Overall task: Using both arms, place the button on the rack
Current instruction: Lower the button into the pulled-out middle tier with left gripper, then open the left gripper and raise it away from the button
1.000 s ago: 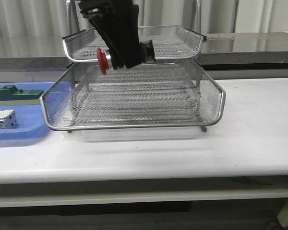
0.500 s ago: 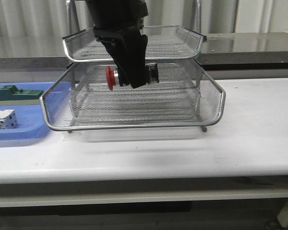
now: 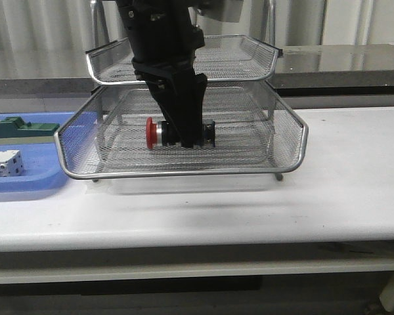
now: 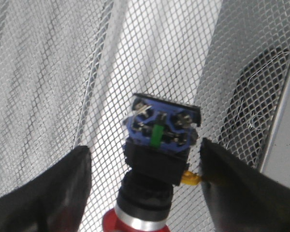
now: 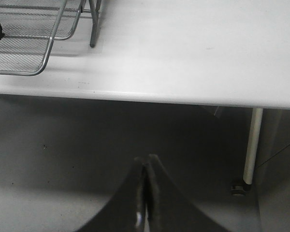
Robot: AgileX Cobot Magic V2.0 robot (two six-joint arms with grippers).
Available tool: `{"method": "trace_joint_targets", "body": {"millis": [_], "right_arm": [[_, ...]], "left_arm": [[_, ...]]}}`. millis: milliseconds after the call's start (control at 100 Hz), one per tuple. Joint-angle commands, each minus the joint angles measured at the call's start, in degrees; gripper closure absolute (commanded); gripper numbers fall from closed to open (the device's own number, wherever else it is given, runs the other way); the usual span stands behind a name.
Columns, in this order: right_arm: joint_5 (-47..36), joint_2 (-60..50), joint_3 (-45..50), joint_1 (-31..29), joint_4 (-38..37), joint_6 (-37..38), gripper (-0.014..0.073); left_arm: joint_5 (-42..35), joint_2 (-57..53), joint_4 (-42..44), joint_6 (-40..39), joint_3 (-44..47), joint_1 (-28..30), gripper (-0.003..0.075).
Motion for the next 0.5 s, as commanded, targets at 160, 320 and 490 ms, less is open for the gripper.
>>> {"method": "trace_joint_targets", "body": {"millis": [160, 320, 490], "right_arm": [[-3.23, 0.47, -1.34, -0.46, -1.29, -0.16, 0.0664], [-3.23, 0.47, -1.34, -0.46, -1.29, -0.16, 0.0664], [-3.23, 0.47, -1.34, -0.46, -1.29, -0.16, 0.0664]], "left_arm": [[-1.48, -3.91, -0.03, -0.50, -1.79, -0.39, 0.0230], [2.65, -3.94, -0.14, -2.75, -4.73, -0.39, 0.0230], [7.37, -4.32, -0.14, -4.44, -8.38, -0.39, 0.0230]]}}
